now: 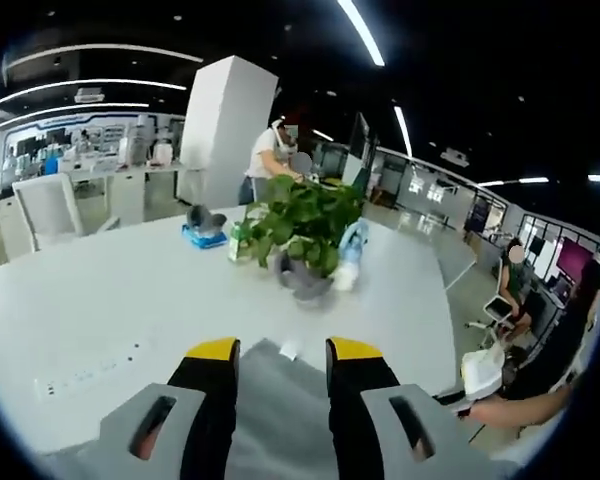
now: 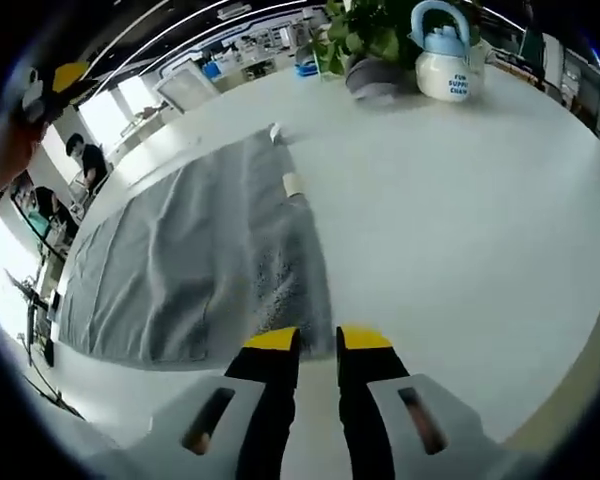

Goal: Fold the towel on the table until its edges align and the towel forms a compact rectangular stack.

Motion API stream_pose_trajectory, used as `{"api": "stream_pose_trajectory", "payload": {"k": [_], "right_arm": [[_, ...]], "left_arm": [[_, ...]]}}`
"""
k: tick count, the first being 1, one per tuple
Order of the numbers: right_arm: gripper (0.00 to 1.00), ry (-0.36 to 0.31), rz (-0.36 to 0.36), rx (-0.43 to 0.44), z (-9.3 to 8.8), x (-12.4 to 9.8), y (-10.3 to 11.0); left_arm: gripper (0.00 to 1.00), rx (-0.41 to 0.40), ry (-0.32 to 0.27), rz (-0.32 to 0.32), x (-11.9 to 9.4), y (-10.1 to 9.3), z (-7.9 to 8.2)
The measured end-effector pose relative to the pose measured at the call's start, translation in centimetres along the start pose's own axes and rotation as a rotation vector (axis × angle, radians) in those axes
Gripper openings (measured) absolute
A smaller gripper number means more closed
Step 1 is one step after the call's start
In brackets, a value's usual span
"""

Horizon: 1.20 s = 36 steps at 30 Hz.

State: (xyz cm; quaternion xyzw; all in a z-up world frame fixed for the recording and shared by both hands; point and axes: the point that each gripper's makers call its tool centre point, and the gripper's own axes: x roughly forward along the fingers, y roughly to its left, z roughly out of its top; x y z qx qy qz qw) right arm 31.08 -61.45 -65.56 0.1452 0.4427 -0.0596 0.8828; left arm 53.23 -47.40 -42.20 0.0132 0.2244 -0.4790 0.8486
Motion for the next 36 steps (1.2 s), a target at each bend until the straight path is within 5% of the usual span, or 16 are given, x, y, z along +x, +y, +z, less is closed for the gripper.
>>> {"api": "stream_pose_trajectory", "payload": {"k": [21, 36], "right_arm": [[0.01, 0.049, -0.051, -0.046, 0.2, 0.6, -1.1], [0.00, 0.064, -0.084, -0.041, 0.2, 0.9, -1.0]], "left_arm": [[0.36, 0.016, 0.084, -0.033, 7.8, 2.0, -1.6], [0.36, 0.011, 0.159, -0.070, 14.6, 3.3, -5.2]]}}
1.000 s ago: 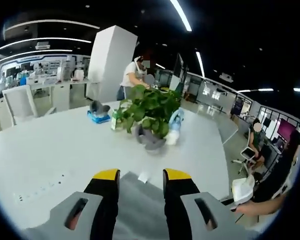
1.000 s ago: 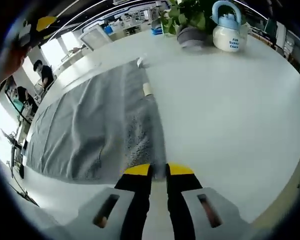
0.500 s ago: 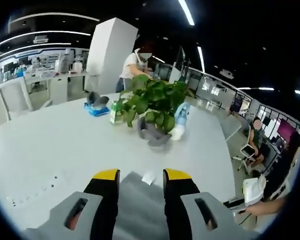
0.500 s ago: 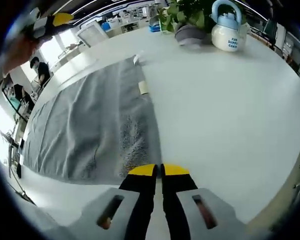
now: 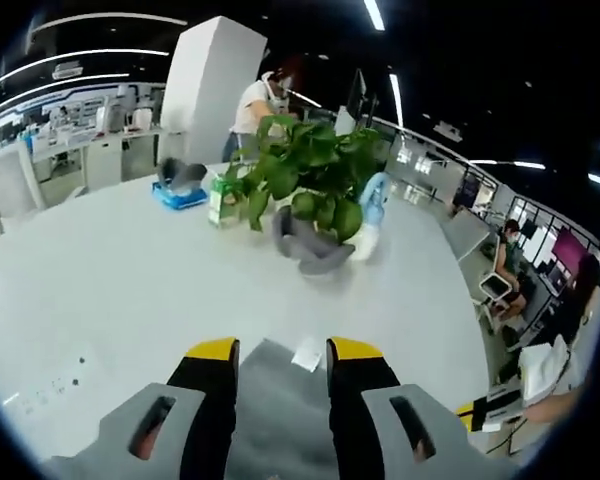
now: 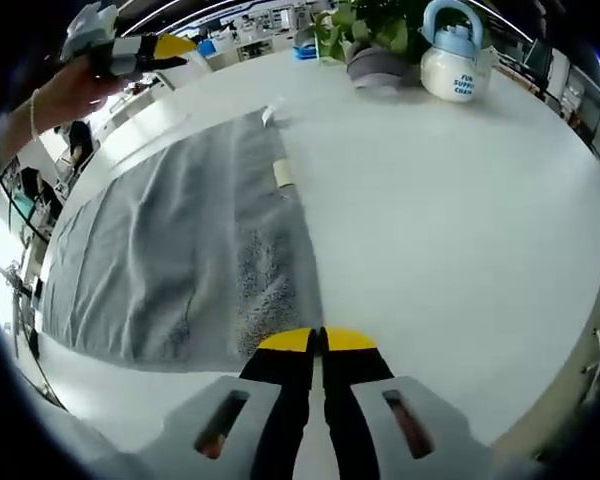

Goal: Fold the towel on the table until its edges align and the towel forms a compact rectangular stack.

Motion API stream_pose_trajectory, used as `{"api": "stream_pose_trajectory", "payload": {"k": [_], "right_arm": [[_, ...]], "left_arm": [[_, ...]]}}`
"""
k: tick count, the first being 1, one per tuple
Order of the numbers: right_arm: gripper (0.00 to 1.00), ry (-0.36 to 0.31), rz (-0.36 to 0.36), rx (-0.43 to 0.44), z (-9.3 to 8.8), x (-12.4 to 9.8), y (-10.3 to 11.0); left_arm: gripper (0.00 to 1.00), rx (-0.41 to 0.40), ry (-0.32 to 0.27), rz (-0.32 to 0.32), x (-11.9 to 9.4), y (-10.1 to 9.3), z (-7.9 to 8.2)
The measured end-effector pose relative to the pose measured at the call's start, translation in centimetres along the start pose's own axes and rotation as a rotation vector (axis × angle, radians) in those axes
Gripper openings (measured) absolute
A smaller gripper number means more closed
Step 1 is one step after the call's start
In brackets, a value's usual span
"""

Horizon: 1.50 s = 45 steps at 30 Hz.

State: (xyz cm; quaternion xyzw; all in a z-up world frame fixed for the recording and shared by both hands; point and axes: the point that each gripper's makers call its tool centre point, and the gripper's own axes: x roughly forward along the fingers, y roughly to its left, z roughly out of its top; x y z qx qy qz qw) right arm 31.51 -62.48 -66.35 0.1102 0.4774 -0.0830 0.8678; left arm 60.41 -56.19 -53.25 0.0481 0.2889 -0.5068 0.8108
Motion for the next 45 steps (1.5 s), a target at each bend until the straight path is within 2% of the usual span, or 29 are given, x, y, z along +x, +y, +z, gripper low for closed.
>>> {"api": "stream_pose_trajectory", "payload": {"k": [3, 7, 14, 20, 24, 26, 31, 33, 36, 39, 43, 45], "right_arm": [[0.00, -0.005, -0.004, -0.011, 0.0, 0.0, 0.0], [0.00, -0.021, -0.004, 0.017, 0.0, 0.0, -0.2], [0.00, -0.028, -0.004, 0.012, 0.0, 0.0, -0.1], [0.00, -0.036, 0.008, 0.030, 0.0, 0.0, -0.2], [0.00, -0.042, 0.020, 0.058, 0.0, 0.0, -0.2], [0.00, -0.048, 0.022, 0.060, 0.0, 0.0, -0.2], [0.00, -0.047, 0.014, 0.033, 0.0, 0.0, -0.1], [0.00, -0.049, 0.015, 0.038, 0.0, 0.0, -0.2], [0.00, -0.058, 0.017, 0.044, -0.1, 0.0, -0.2], [0.00, -0.063, 0.019, 0.041, 0.0, 0.0, -0.2], [0.00, -0.060, 0.016, 0.035, 0.0, 0.0, -0.2], [0.00, -0.059, 0.014, 0.029, 0.0, 0.0, -0.2]], "left_arm": [[0.36, 0.001, 0.011, -0.001, 1.3, 0.4, -0.5], [0.36, 0.004, 0.021, 0.002, 2.8, 0.7, -1.0], [0.35, -0.053, 0.027, -0.006, 6.0, 0.7, -2.3], [0.33, -0.071, 0.028, 0.009, 8.1, 1.2, -3.3], [0.33, -0.070, 0.064, 0.010, 9.2, 1.6, -4.7], [0.33, -0.051, 0.092, 0.018, 9.5, 1.8, -5.6], [0.32, -0.014, 0.117, 0.027, 10.4, 2.3, -6.6], [0.29, -0.007, 0.123, 0.023, 10.7, 2.3, -6.9], [0.24, 0.047, 0.141, 0.029, 11.0, 2.3, -7.4], [0.22, 0.127, 0.134, 0.047, 11.4, 2.7, -7.1], [0.20, 0.150, 0.127, 0.035, 11.5, 2.3, -7.0], [0.16, 0.237, 0.132, 0.047, 11.5, 2.5, -7.0]]}}
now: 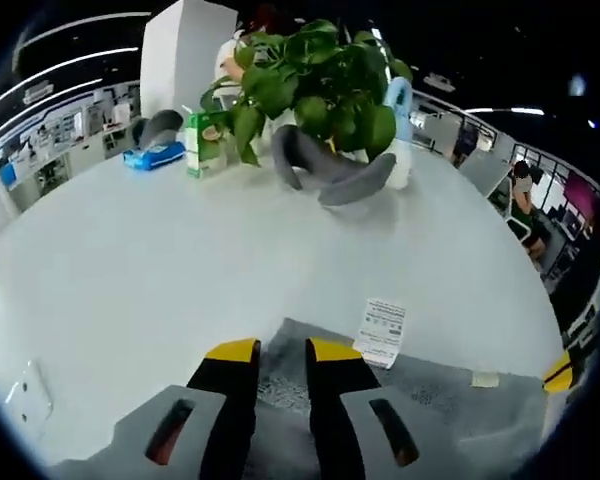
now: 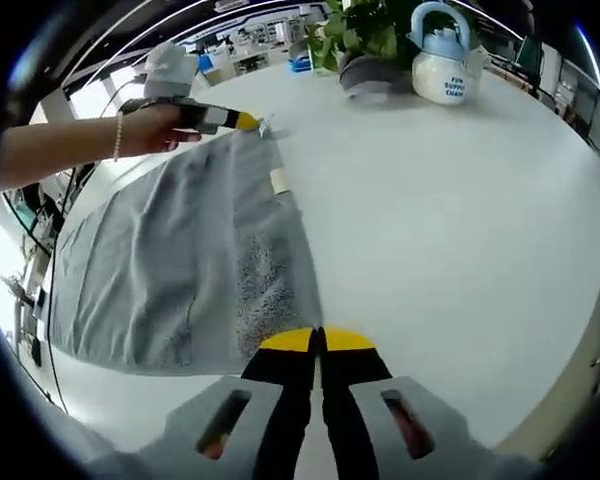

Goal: Fold the towel on the table until its edges align and the towel forms a compact rectangular stack.

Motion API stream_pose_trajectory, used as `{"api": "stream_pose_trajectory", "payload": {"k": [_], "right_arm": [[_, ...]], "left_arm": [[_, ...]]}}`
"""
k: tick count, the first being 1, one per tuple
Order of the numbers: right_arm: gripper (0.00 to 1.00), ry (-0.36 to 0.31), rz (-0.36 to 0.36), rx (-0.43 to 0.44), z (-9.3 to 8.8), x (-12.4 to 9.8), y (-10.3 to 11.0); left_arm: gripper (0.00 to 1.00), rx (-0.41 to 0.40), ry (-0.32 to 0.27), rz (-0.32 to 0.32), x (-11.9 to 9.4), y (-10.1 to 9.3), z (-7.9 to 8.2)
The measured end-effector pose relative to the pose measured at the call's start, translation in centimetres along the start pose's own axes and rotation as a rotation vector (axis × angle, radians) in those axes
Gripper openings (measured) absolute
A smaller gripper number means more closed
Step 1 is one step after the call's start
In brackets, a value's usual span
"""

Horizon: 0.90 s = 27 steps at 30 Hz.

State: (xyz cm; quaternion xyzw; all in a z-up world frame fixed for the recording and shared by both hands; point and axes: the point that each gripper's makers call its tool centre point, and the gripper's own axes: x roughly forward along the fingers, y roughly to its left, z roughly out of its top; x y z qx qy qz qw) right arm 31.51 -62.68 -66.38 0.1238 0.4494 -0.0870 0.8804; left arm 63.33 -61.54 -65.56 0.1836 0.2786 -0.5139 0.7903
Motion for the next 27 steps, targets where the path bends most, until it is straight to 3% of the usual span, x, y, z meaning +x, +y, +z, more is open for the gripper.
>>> {"api": "stream_pose_trajectory", "payload": {"k": [1, 3, 11, 16, 20, 27], "right_arm": [[0.00, 0.000, 0.000, -0.001, 0.0, 0.0, 0.0], [0.00, 0.003, -0.003, -0.007, 0.0, 0.0, 0.0], [0.00, 0.011, -0.013, -0.011, 0.0, 0.0, 0.1], [0.00, 0.015, -0.005, 0.035, 0.1, 0.0, 0.1], [0.00, 0.001, -0.005, 0.009, 0.5, -0.4, 0.6], [0.00, -0.030, 0.011, 0.050, 1.6, -1.3, 0.7]], "left_arm": [[0.15, 0.027, 0.000, 0.004, 0.0, 0.0, 0.0], [0.13, -0.012, -0.001, -0.006, 0.1, -0.4, 0.0], [0.05, 0.020, -0.031, 0.002, 0.0, -0.8, 0.0], [0.04, 0.008, -0.001, 0.003, -0.4, -0.6, 0.0], [0.04, -0.002, -0.029, -0.001, -1.4, -0.6, 1.1], [0.04, -0.004, -0.043, -0.016, -2.8, -0.8, 2.0]]}}
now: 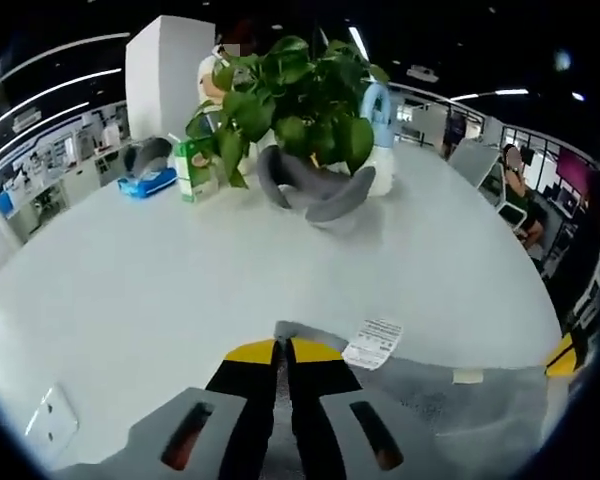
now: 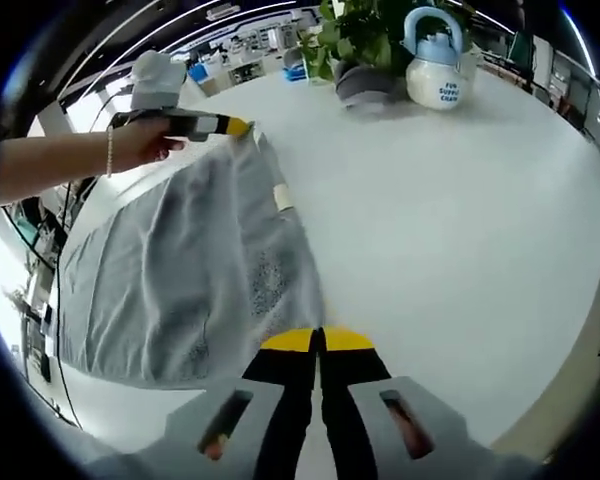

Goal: Fold the towel on the table until its edges align and the towel forms a compact rectangular stack.

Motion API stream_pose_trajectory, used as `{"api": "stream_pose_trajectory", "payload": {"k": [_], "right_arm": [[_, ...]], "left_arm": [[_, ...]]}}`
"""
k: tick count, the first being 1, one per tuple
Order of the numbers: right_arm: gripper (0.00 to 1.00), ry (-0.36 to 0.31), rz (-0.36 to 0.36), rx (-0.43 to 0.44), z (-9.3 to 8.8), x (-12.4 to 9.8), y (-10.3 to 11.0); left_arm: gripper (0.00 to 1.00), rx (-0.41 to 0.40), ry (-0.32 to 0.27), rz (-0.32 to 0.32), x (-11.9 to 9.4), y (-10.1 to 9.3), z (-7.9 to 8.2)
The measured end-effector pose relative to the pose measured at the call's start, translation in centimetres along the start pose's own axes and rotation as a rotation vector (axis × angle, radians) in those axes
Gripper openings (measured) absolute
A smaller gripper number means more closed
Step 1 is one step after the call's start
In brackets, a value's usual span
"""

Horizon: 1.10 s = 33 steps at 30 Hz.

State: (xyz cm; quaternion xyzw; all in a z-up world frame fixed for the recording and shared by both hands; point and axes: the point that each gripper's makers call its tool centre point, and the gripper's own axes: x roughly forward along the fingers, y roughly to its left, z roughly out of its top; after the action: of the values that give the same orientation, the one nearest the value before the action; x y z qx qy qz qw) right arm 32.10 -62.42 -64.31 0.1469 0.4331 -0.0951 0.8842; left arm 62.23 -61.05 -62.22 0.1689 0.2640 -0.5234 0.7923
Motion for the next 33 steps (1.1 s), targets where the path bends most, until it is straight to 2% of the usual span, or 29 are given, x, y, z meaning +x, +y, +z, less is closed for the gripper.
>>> {"api": "stream_pose_trajectory", "payload": {"k": [7, 12, 26, 33], "right_arm": [[0.00, -0.030, 0.019, -0.048, 0.8, -1.1, 0.9], [0.00, -0.072, 0.043, -0.045, 1.8, -2.1, 1.1], [0.00, -0.115, 0.080, -0.066, 3.1, -4.3, 0.6], [0.00, -0.164, 0.077, -0.104, 4.6, -5.6, 0.8]], "left_arm": [[0.04, 0.024, 0.000, 0.016, -1.3, -0.4, 0.6], [0.04, 0.038, -0.007, 0.027, -2.0, -0.6, 1.4], [0.04, 0.049, -0.052, 0.090, -4.9, -1.0, 4.4], [0.04, 0.106, -0.088, 0.100, -6.5, -1.1, 5.9]]}}
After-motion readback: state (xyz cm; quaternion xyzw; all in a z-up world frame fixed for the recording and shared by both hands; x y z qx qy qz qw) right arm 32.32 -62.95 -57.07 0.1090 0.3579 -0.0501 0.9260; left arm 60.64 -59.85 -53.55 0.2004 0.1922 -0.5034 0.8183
